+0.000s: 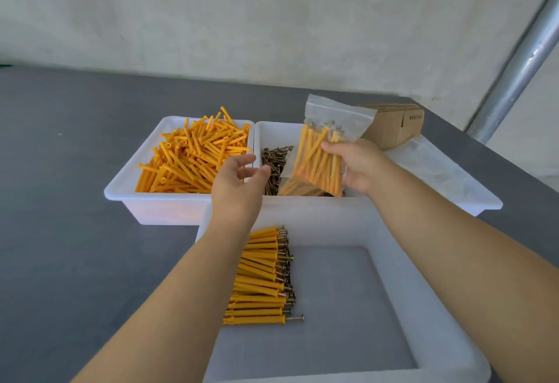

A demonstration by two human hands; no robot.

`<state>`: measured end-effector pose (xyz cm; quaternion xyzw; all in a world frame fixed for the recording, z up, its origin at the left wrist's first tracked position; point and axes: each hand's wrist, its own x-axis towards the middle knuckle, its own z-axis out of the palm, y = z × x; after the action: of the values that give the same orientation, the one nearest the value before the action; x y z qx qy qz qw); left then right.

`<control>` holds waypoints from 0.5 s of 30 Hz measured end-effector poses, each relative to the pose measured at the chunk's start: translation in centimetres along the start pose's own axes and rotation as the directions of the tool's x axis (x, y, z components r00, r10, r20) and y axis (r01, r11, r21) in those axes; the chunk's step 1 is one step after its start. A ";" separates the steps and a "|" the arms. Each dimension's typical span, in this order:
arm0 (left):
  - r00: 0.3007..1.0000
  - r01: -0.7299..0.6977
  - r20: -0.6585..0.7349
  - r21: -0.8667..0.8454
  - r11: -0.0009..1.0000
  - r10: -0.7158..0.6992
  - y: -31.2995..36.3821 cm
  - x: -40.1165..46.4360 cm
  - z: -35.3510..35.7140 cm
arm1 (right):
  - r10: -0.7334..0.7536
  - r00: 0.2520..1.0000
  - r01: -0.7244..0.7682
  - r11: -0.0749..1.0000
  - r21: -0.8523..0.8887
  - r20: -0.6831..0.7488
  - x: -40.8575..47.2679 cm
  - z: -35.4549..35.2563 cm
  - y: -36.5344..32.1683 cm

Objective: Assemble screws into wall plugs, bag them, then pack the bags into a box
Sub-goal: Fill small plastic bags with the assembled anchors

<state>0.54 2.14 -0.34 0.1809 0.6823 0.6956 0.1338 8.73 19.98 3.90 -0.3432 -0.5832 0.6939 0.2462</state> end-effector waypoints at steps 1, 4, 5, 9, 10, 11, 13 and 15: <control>0.997 -0.081 -0.002 0.092 0.992 0.082 -0.2 0.0 -0.1 | -0.002 0.999 0.002 1.000 -0.014 -0.046 1.1 0.3 0.1; 0.957 -0.277 0.001 0.288 0.917 0.289 -0.5 0.2 -0.2 | 0.074 0.994 -0.080 0.995 -0.060 -0.085 3.6 0.7 1.3; 0.951 -0.296 0.009 0.309 0.904 0.308 -0.5 0.2 -0.2 | 0.088 0.991 -0.100 0.986 -0.130 -0.097 4.1 0.8 1.9; 0.946 -0.310 0.026 0.355 0.882 0.322 -0.6 0.5 -0.2 | -0.274 0.949 0.014 0.538 -0.843 -0.159 4.7 -0.2 3.1; 0.946 -0.312 0.027 0.356 0.881 0.324 -0.6 0.6 -0.2 | -0.348 0.926 0.017 0.421 -0.907 -0.144 4.4 -0.7 3.2; 0.945 -0.313 0.029 0.355 0.881 0.325 -0.6 0.6 -0.2 | -0.380 0.917 0.029 0.370 -0.928 -0.123 4.2 -1.4 3.3; 0.946 -0.316 0.045 0.346 0.883 0.321 -0.6 0.6 -0.1 | -0.388 0.922 0.143 0.342 -0.929 -0.001 3.6 -2.5 3.5; 0.944 -0.327 0.076 0.343 0.880 0.321 -0.7 0.5 -0.1 | -0.415 0.894 0.319 0.327 -0.889 0.168 2.8 -3.6 3.9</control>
<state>0.06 2.31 -1.00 0.3192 0.7543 0.5735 -0.0129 9.91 23.59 -0.78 -0.3101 -0.9116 0.1819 0.1994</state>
